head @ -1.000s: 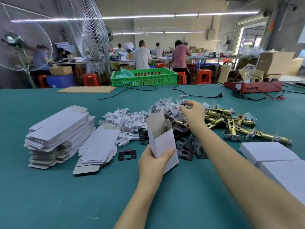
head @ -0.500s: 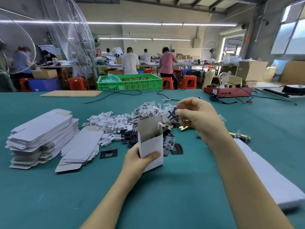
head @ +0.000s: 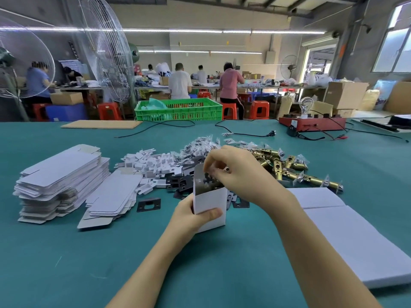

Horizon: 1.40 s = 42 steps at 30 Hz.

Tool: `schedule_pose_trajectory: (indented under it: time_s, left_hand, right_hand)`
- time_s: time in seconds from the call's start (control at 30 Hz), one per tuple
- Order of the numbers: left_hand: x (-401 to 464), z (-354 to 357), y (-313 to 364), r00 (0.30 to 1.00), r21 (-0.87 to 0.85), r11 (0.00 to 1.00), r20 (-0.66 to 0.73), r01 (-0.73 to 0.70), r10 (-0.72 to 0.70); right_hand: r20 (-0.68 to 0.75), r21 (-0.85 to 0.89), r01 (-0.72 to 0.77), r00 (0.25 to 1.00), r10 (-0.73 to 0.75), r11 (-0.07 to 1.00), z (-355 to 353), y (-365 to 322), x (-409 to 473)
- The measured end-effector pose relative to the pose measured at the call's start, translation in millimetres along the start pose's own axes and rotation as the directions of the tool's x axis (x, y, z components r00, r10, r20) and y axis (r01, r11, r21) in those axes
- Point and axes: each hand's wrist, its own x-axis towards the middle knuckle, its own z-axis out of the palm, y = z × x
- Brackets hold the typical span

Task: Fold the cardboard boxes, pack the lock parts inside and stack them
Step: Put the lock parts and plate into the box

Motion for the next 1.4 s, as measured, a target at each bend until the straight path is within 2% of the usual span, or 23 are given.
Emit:
schedule_pose_trajectory:
  time_s: [0.2, 0.33, 0.43, 0.5, 0.6, 0.67, 0.73, 0.8, 0.93, 1.07, 1.17, 1.3, 1.4]
  left_hand:
    - [1.2, -1.5, -1.1, 1.0, -0.014, 1.0, -0.002, -0.007, 0.007]
    - [1.7, -1.5, -0.7, 1.0, -0.018, 1.0, -0.003, -0.013, 0.013]
    - [1.3, -2.9, -1.6, 1.0, -0.016, 1.0, 0.0, -0.008, 0.008]
    - [0.1, -3.4, -0.7, 1.0, -0.03, 1.0, 0.004, -0.01, 0.01]
    - [-0.8, -2.2, -1.3, 0.999, -0.106, 0.994, 0.036, 0.004, 0.0]
    - [-1.9, 0.3, -2.0, 0.996, -0.135, 0.991, 0.085, 0.014, -0.002]
    - [-3.6, 6.2, -1.5, 0.996, -0.102, 0.995, 0.094, 0.0, 0.009]
    - [-6.2, 13.6, 1.1, 0.999, -0.033, 0.999, 0.047, -0.026, 0.027]
    - [-14.4, 26.6, 4.3, 0.998, 0.002, 0.998, 0.005, -0.06, 0.06]
    - [-22.4, 34.2, 9.0, 1.0, -0.239, 0.971, 0.012, 0.026, -0.024]
    - [-21.3, 34.4, 11.0, 0.996, -0.303, 0.949, 0.025, 0.092, -0.089]
    - [-16.3, 34.3, 16.2, 0.993, -0.255, 0.96, 0.012, 0.113, -0.114]
    - [-13.6, 34.2, 18.8, 0.994, -0.231, 0.971, -0.064, 0.067, -0.084]
  right_hand:
    - [0.082, 0.033, 0.0, 0.997, -0.002, 0.999, 4.4, 3.6, 1.6]
    - [-0.086, 0.123, -0.037, 0.995, 0.048, 0.992, 0.2, 11.6, 1.6]
    - [-0.23, 0.314, -0.124, 0.952, 0.202, 0.941, 3.0, 21.9, -2.0]
    - [-0.239, 0.481, -0.238, 0.89, 0.388, 0.844, 11.7, 30.6, -6.6]
    - [-0.06, 0.585, -0.412, 0.837, 0.544, 0.699, 38.7, 39.0, -19.9]
    - [0.079, 0.734, -0.438, 0.814, 0.575, 0.519, 61.7, 39.6, -32.7]
    - [0.156, 0.844, -0.421, 0.785, 0.599, 0.332, 78.9, 37.5, -45.0]
    - [0.169, 0.891, -0.388, 0.764, 0.623, 0.234, 89.3, 37.5, -51.9]
    - [0.197, 0.914, -0.366, 0.774, 0.602, 0.173, 91.7, 41.8, -54.6]
    - [0.271, 0.91, -0.392, 0.81, 0.52, 0.137, 89.1, 50.0, -54.1]
    - [0.258, 0.918, -0.368, 0.838, 0.481, 0.148, 90.1, 51.4, -54.0]
    - [0.249, 0.939, -0.328, 0.856, 0.454, 0.103, 88.7, 51.5, -54.1]
    - [0.261, 0.942, -0.325, 0.864, 0.431, 0.082, 87.4, 51.2, -53.7]
